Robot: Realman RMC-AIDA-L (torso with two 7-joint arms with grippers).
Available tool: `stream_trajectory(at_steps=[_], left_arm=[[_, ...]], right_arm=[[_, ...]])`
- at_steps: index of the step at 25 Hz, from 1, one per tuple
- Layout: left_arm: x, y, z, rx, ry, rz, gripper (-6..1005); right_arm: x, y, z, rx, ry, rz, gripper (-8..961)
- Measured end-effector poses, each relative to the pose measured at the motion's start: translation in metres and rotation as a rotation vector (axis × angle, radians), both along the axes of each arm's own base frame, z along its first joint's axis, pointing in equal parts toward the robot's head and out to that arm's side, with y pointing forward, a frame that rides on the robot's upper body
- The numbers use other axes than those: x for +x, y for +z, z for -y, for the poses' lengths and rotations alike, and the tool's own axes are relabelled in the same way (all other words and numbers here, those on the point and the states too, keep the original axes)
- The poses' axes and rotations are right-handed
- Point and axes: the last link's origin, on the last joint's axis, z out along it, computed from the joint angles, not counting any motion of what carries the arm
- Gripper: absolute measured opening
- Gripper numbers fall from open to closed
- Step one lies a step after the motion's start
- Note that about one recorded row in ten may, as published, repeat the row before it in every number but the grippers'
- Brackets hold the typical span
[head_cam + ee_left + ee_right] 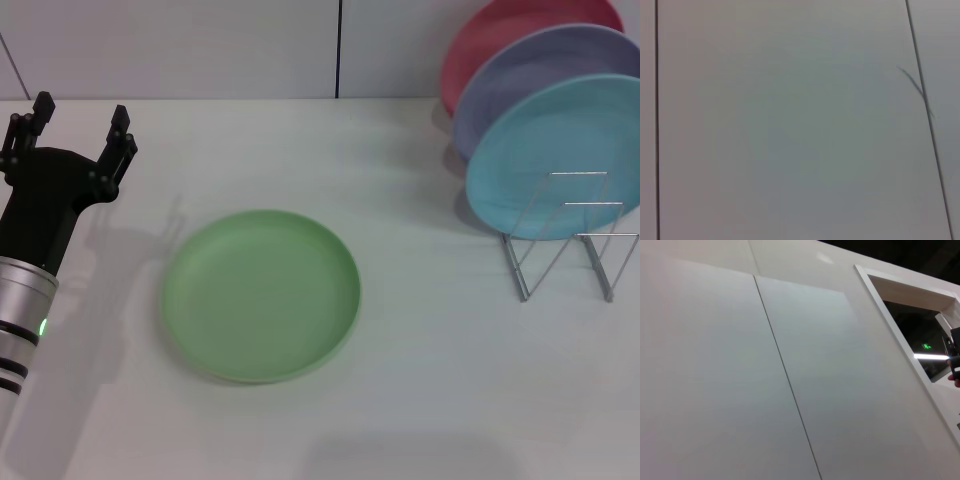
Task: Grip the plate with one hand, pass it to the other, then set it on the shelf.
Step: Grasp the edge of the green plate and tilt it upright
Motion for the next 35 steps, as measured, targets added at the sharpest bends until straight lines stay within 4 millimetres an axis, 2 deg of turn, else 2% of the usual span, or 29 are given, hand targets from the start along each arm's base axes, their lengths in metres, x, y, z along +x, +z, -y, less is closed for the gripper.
stream_trajectory(at_steps=[11,13,14,17,19,24,26,31,35], left_arm=[[0.002,-0.003,0.000,-0.016,-0.006,-0.007,785],[0.010,-0.010,-0.005,-0.042,0.001,-0.039,785],[0.020,-0.012,-0.014,-0.062,0.040,-0.062,785],[0.031,-0.011,-0.032,-0.115,0.127,-0.114,785],[0.047,-0.006,-0.043,-0.176,0.171,-0.143,785],[0.081,0.010,-0.053,-0.395,0.233,-0.132,784],[0.087,0.014,-0.052,-0.497,0.265,-0.134,784],[0.086,0.023,-0.047,-0.697,0.402,-0.095,784],[0.070,0.026,-0.044,-0.716,0.531,-0.139,783]], right_arm=[[-0.001,-0.001,0.000,-0.005,0.004,0.000,813],[-0.001,-0.001,0.000,-0.006,0.005,0.000,813],[-0.001,-0.001,-0.001,-0.006,0.006,0.000,813],[-0.001,-0.001,-0.002,-0.008,0.009,0.001,813],[-0.001,-0.001,-0.003,-0.013,0.012,0.001,812],[-0.001,-0.001,-0.003,-0.021,0.011,0.001,812],[0.000,-0.001,-0.003,-0.022,0.008,0.000,812],[0.000,-0.002,-0.005,-0.028,0.006,-0.006,812],[0.001,-0.002,-0.008,-0.034,0.007,-0.011,812]])
